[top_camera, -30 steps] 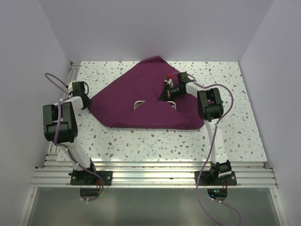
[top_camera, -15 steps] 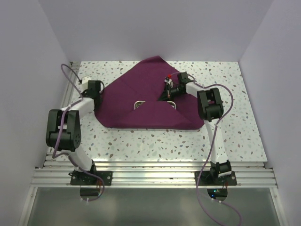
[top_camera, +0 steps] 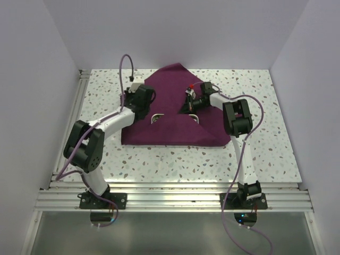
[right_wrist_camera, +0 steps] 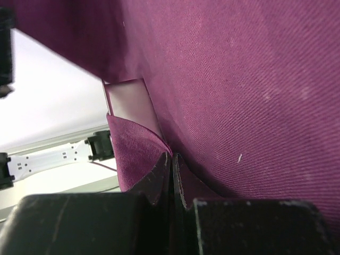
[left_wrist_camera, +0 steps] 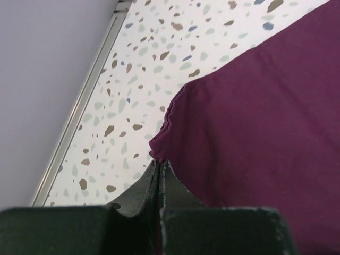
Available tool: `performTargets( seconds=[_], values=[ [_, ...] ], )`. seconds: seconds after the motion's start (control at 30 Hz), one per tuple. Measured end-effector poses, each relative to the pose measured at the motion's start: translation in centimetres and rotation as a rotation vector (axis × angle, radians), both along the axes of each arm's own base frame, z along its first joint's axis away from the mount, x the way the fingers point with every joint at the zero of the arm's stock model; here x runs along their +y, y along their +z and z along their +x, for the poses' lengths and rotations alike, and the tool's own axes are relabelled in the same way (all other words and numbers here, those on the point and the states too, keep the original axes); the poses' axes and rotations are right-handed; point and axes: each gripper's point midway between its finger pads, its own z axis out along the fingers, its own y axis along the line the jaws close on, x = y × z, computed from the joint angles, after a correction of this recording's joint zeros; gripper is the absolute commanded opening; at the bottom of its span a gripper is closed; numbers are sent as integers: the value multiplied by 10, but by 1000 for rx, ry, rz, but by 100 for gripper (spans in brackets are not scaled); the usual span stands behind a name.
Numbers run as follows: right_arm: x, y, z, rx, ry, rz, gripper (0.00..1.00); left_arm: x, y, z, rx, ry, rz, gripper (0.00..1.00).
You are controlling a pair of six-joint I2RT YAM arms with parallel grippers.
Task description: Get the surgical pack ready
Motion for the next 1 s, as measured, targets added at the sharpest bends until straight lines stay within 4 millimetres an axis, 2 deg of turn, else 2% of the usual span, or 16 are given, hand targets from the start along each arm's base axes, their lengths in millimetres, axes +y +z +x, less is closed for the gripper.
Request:
performTargets(
  seconds=[0.17,0.37,0.5,0.8,0.9,1.0],
  values=[
    [0,0,0,1,0,0,0,-43,19,5,-14,-61,102,0],
    [0,0,-1,2,1,-1,0,-119,22,-3,4,-168,191,0],
    [0,0,-1,4,1,-1,0,-155,19,-9,16,-218,195,0],
    [1,0,-1,5,2,0,0,-230,28,-10,-21,-310,0,0],
    [1,0,-1,8,2,2,0,-249,29,-9,-36,-338,-74,0],
    [1,0,-1,14,2,6,0,-261,22,-10,-30,-362,-130,0]
  ],
)
